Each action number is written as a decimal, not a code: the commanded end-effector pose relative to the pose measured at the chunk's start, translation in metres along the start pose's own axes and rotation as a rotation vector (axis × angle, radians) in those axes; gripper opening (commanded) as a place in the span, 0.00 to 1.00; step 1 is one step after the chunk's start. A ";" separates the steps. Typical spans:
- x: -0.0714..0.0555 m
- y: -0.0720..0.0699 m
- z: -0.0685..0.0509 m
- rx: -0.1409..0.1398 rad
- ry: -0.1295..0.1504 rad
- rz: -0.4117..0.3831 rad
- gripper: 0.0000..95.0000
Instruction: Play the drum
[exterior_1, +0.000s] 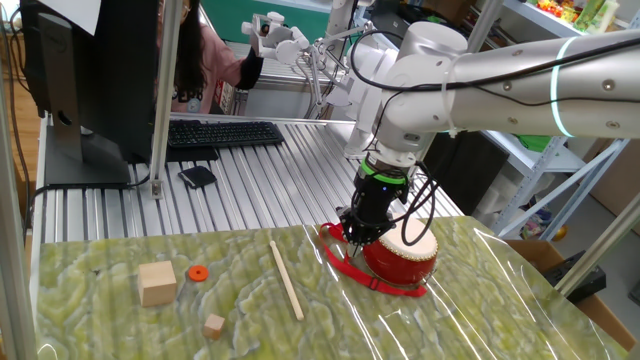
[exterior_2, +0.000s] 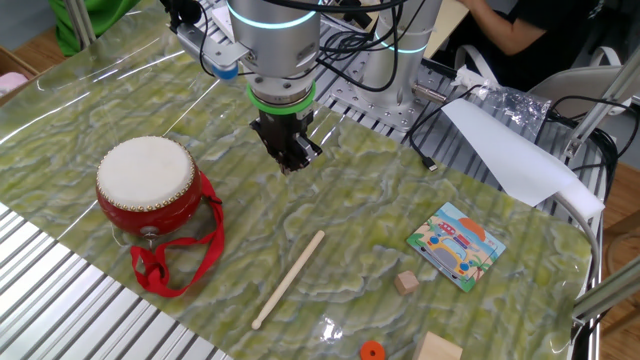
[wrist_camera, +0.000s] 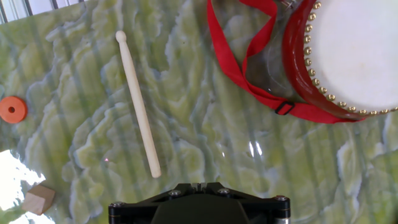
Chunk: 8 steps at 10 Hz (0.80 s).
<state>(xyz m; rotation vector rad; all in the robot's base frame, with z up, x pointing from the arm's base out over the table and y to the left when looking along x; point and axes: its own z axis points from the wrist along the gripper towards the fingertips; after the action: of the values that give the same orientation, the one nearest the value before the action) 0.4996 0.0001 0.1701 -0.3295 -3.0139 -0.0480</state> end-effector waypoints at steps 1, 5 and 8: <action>0.000 0.000 0.000 0.000 0.000 -0.002 0.00; 0.000 0.000 0.000 0.000 -0.001 -0.012 0.00; 0.000 0.000 0.000 0.000 -0.001 -0.018 0.00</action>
<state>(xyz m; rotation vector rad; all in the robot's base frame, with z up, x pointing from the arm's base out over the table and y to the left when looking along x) 0.5000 0.0001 0.1701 -0.3032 -3.0175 -0.0500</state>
